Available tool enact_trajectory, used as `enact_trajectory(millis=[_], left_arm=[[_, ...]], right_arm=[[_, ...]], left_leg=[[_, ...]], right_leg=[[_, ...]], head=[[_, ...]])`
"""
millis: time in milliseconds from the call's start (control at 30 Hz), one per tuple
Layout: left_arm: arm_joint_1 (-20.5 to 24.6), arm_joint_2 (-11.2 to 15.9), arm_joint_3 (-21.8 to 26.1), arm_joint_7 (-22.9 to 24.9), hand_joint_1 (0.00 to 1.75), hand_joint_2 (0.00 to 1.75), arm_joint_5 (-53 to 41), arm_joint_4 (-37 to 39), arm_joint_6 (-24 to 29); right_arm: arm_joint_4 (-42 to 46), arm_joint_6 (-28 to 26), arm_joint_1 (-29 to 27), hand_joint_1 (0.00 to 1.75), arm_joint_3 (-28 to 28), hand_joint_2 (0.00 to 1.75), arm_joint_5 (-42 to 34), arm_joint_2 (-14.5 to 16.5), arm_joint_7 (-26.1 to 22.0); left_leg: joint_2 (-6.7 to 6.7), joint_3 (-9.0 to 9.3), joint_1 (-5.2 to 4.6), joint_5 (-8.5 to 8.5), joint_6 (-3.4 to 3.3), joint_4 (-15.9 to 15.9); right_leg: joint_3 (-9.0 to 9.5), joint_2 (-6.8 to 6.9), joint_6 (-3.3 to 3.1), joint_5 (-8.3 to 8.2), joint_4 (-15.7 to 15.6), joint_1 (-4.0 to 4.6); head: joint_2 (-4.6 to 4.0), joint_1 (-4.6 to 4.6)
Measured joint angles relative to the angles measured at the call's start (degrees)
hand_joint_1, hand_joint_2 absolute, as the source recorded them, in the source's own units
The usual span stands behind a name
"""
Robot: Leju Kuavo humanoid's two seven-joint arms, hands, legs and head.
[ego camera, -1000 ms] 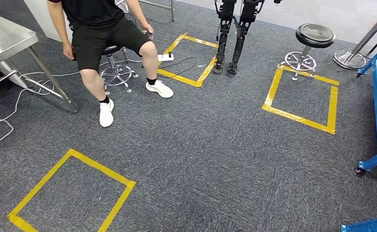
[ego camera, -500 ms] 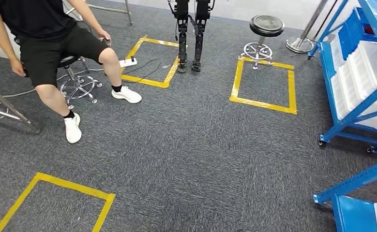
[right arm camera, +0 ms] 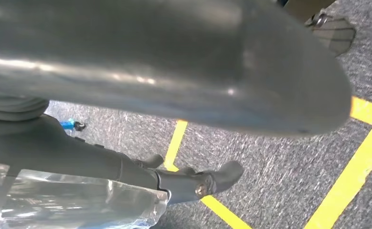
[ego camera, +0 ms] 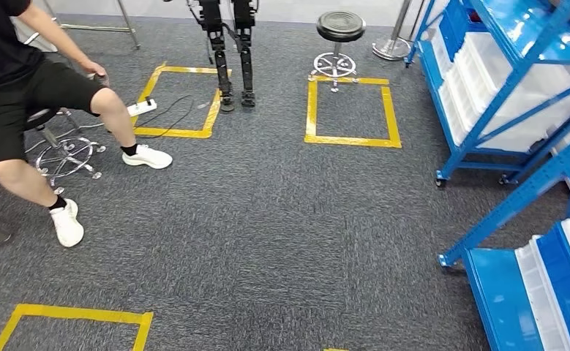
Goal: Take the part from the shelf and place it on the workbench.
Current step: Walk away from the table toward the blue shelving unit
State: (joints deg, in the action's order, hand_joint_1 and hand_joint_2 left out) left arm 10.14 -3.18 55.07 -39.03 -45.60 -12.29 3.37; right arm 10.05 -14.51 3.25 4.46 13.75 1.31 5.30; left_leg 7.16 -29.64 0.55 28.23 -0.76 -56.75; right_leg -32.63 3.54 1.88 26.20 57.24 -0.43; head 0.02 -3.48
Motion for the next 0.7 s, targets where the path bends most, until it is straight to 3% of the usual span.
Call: enact_trajectory(millis=[33, 100, 167, 233, 267, 300, 333, 400, 467, 533, 567, 633, 667, 700], left_arm=[[0.1, -0.1, 0.0, 0.0, 0.00, 0.00, 0.0, 0.0, 0.0], [0.3, -0.1, -0.1, 0.0, 0.00, 0.00, 0.1, 0.0, 0.0], [0.1, -0.1, -0.1, 0.0, 0.00, 0.00, 0.1, 0.0, -0.1], [-0.2, 0.0, -0.1, 0.0, 0.00, 0.00, 0.2, 0.0, -0.1], [-0.3, 0.0, -0.1, 0.0, 0.00, 0.00, 0.2, 0.0, -0.1], [-0.3, 0.0, -0.1, 0.0, 0.00, 0.00, 0.2, 0.0, -0.1], [-0.3, 0.0, -0.1, 0.0, 0.00, 0.00, 0.2, 0.0, -0.1], [-0.3, 0.0, -0.1, 0.0, 0.00, 0.00, 0.2, 0.0, -0.1], [-0.3, 0.0, -0.1, 0.1, 0.00, 0.00, 0.2, 0.0, -0.1], [-0.2, 0.0, -0.1, 0.1, 0.00, 0.00, 0.2, 0.0, -0.1], [-0.2, 0.0, -0.1, 0.1, 0.00, 0.00, 0.2, 0.0, -0.1], [-0.1, -0.1, -0.1, 0.1, 0.00, 0.00, 0.2, 0.0, -0.1], [-0.2, 0.0, -0.1, 0.1, 0.00, 0.00, 0.2, 0.0, -0.1], [-0.2, 0.0, -0.1, 0.1, 0.00, 0.00, 0.2, 0.0, -0.1]], right_arm=[[0.0, 0.0, -0.1, 0.00, 0.0, 0.00, 0.1, 0.0, 0.0], [0.0, 0.0, -0.2, 0.00, 0.0, 0.00, 0.3, 0.0, 0.1], [0.0, -0.1, -0.1, 0.00, 0.0, 0.00, 0.4, 0.0, 0.1], [0.0, -0.1, 0.0, 0.00, 0.0, 0.00, 0.5, 0.0, 0.1], [-0.1, -0.1, -0.1, 0.00, 0.0, 0.00, 0.5, 0.1, 0.1], [-0.1, -0.1, -0.2, 0.00, 0.0, 0.00, 0.5, 0.1, 0.1], [-0.1, -0.1, -0.2, 0.00, 0.0, 0.00, 0.5, 0.0, 0.1], [-0.1, -0.1, -0.1, 0.00, 0.0, 0.00, 0.5, 0.0, 0.1], [-0.1, -0.1, 0.0, 0.00, 0.0, 0.00, 0.5, 0.1, 0.1], [-0.1, -0.1, -0.1, 0.00, 0.0, 0.00, 0.5, 0.0, 0.1], [-0.1, -0.1, -0.2, 0.00, 0.0, 0.00, 0.5, 0.0, 0.1], [-0.1, -0.1, -0.2, 0.00, 0.0, 0.00, 0.5, 0.0, 0.1], [-0.1, -0.1, -0.1, 0.00, 0.0, 0.00, 0.5, 0.1, 0.1], [-0.1, -0.1, 0.0, 0.00, 0.0, 0.00, 0.5, 0.1, 0.1]], left_leg=[[0.13, 0.16, 0.20, 0.18, 0.38, -0.1], [-2.24, -0.59, 0.61, 2.12, 0.88, -2.4], [-5.81, -3.55, 0.80, 6.05, 0.97, -9.1], [-7.07, -6.94, 0.79, 8.56, 0.87, -15.8], [-7.25, -7.63, 0.78, 8.18, 0.76, -16.7], [-7.39, -7.14, 0.79, 6.59, 0.60, -15.2], [-7.84, -5.68, 0.82, 4.26, 0.43, -11.7], [-10.53, -2.39, 0.95, 0.86, 0.13, -4.4], [-12.07, -1.21, 0.78, 0.23, -0.09, -1.5], [-10.73, -1.12, 0.48, -0.12, -0.71, -0.9], [-10.07, -0.96, 0.43, -0.42, -1.16, -0.5], [-8.46, -0.67, 0.47, -0.92, -1.90, 0.3], [-7.61, -0.63, 0.31, -0.96, -2.05, 0.4], [-6.69, -0.65, 0.21, -0.94, -2.13, 0.4]], right_leg=[[0.02, -0.70, -0.46, -0.10, -0.1, -0.35], [0.26, -1.98, -1.50, -0.37, -0.4, -0.89], [0.37, -3.32, -2.30, -0.55, -0.4, -0.84], [0.30, -4.88, -2.54, -0.60, -0.4, -0.38], [0.33, -5.72, -2.55, -0.60, -0.3, -0.20], [0.41, -6.54, -2.54, -0.60, -0.3, -0.11], [0.51, -7.35, -2.53, -0.59, -0.2, -0.06], [0.45, -8.79, -2.40, -0.60, 0.0, 0.07], [-0.12, -9.99, -1.86, -0.80, 0.1, 0.11], [-0.79, -10.89, -1.07, -1.11, 0.0, -0.03], [-1.23, -10.18, -0.86, -0.96, 0.5, -0.04], [-3.51, -7.11, -0.98, 0.89, 4.5, 0.04], [-5.41, -5.49, -1.15, 2.47, 8.1, -0.04], [-7.47, -4.70, -1.20, 4.03, 12.1, -0.15]], head=[[0.00, 0.07], [0.00, 0.20], [0.00, 0.36], [0.00, 0.38], [0.00, 0.38], [0.00, 0.38], [0.00, 0.38], [0.00, 0.35], [0.00, 0.32], [0.00, 0.31], [0.00, 0.30], [0.00, 0.08], [0.00, -0.01], [0.00, -0.11]])
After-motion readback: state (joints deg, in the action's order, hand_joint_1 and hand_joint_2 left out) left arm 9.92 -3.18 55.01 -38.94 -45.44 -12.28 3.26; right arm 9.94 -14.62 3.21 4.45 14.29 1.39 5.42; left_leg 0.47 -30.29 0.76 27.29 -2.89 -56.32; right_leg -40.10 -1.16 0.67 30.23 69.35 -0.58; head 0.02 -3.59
